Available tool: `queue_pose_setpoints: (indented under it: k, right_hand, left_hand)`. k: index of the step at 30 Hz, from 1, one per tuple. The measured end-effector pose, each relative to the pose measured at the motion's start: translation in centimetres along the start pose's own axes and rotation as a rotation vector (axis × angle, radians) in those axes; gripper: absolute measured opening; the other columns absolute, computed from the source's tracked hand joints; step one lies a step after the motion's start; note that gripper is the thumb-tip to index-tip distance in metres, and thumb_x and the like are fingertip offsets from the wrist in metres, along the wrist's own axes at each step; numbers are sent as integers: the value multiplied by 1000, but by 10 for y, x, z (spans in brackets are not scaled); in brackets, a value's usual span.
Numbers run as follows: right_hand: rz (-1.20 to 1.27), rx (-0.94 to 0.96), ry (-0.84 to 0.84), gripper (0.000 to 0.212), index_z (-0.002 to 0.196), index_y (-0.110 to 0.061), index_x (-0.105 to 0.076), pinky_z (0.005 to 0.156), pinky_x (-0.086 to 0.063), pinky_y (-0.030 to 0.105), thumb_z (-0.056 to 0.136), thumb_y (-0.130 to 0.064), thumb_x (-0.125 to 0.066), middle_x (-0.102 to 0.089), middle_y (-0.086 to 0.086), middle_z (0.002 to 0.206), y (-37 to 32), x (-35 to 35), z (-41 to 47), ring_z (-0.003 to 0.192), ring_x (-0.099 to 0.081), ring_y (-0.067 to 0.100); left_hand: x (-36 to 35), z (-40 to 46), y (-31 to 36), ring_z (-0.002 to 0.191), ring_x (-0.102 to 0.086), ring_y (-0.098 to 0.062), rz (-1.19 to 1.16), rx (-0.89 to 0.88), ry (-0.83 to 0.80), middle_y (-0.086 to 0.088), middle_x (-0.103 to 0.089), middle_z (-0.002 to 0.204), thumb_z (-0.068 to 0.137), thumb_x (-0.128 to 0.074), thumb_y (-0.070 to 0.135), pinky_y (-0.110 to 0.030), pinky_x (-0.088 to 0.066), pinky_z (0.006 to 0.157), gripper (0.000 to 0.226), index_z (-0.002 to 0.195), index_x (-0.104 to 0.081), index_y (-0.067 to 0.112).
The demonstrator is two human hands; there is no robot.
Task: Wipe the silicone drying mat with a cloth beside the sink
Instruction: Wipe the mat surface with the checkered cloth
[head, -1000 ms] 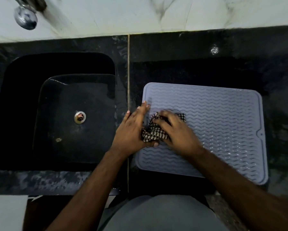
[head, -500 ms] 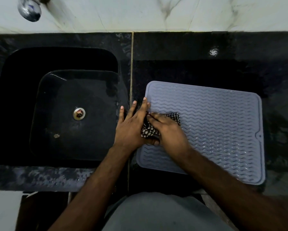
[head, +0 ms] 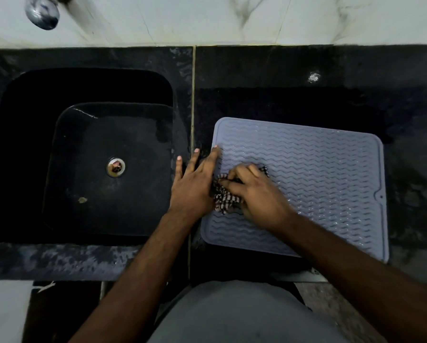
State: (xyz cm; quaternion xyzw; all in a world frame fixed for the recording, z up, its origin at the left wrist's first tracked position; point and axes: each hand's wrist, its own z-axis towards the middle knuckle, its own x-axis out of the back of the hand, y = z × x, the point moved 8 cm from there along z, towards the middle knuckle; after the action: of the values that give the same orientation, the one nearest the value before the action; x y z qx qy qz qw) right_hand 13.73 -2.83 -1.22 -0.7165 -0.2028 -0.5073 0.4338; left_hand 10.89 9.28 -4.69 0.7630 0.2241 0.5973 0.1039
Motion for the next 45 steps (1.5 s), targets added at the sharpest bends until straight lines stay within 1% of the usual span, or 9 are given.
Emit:
queue_pose_setpoints:
  k: [6, 10, 15, 21, 25, 28, 31, 37, 45]
  right_hand:
    - [-34, -113, -12, 67, 142, -25, -50, 92, -44, 43, 80, -3, -63, -46, 1, 134, 16, -8, -10, 118, -43, 26]
    - [-90, -240, -20, 59, 140, -21, -50, 97, -44, 47, 83, -7, -44, -42, 5, 128, 14, 1, -10, 113, -40, 29]
    - [-128, -331, -14, 52, 137, -25, -55, 97, -43, 44, 88, -7, -58, -44, 5, 124, 43, 15, -39, 112, -41, 29]
    - [-225, -392, -14, 45, 131, -24, -59, 92, -47, 45, 87, -16, -64, -46, 6, 119, 70, 23, -67, 109, -44, 30]
    - [-216, -407, 5, 41, 129, -22, -60, 91, -45, 47, 88, -16, -58, -45, 9, 120, 63, 19, -67, 109, -43, 32]
    - [-129, -458, -36, 59, 125, -27, -62, 93, -44, 45, 70, -29, -81, -45, 3, 122, 67, 17, -72, 109, -42, 28]
    - [-98, -484, -100, 79, 120, -32, -62, 94, -44, 43, 46, -34, -92, -44, -1, 122, 70, 16, -72, 108, -40, 26]
    - [-111, -483, -27, 46, 125, -38, -63, 97, -40, 41, 81, -28, -72, -41, 1, 122, 89, 33, -83, 110, -36, 26]
    - [-243, -569, -44, 57, 132, -37, -59, 96, -42, 41, 82, -10, -70, -40, 6, 122, 118, 50, -121, 112, -35, 27]
  left_hand:
    - [1, 1, 3, 157, 4, -22, 23, 55, 6, 12, -25, 166, 92, -59, 38, -52, 15, 123, 97, 162, 9, 30]
    - [3, 1, 7, 157, 4, -23, 43, 93, 29, 12, -24, 166, 95, -58, 38, -51, 18, 122, 94, 162, 8, 29]
    - [2, 2, 13, 157, 10, -22, 68, 172, -74, 11, -20, 168, 63, -88, 56, -47, 24, 116, 143, 161, 11, 28]
    - [1, 4, 25, 156, 13, -24, 132, 176, -101, 6, -16, 169, 59, -90, 57, -48, 20, 120, 150, 160, 14, 20]
    - [-5, 12, 55, 155, 16, -22, 35, 35, -119, -1, 7, 171, 53, -93, 58, -46, 10, 126, 160, 159, 19, 15]
    - [-32, 15, 105, 157, 8, -18, -162, -190, -225, -3, 5, 171, 51, -95, 55, -45, 0, 128, 158, 160, 15, 23]
    - [-57, 17, 119, 155, 12, -11, -204, -199, -248, 1, 3, 171, 50, -92, 64, -47, 4, 127, 159, 160, 17, 29]
    - [-68, 23, 110, 148, 31, -3, -99, -195, -289, 12, 26, 166, 51, -82, 78, -36, 19, 122, 159, 159, 22, 24]
    - [-66, 23, 112, 146, 36, -5, -19, -198, -353, 15, 37, 161, 59, -76, 80, -42, 19, 122, 153, 154, 31, 28]
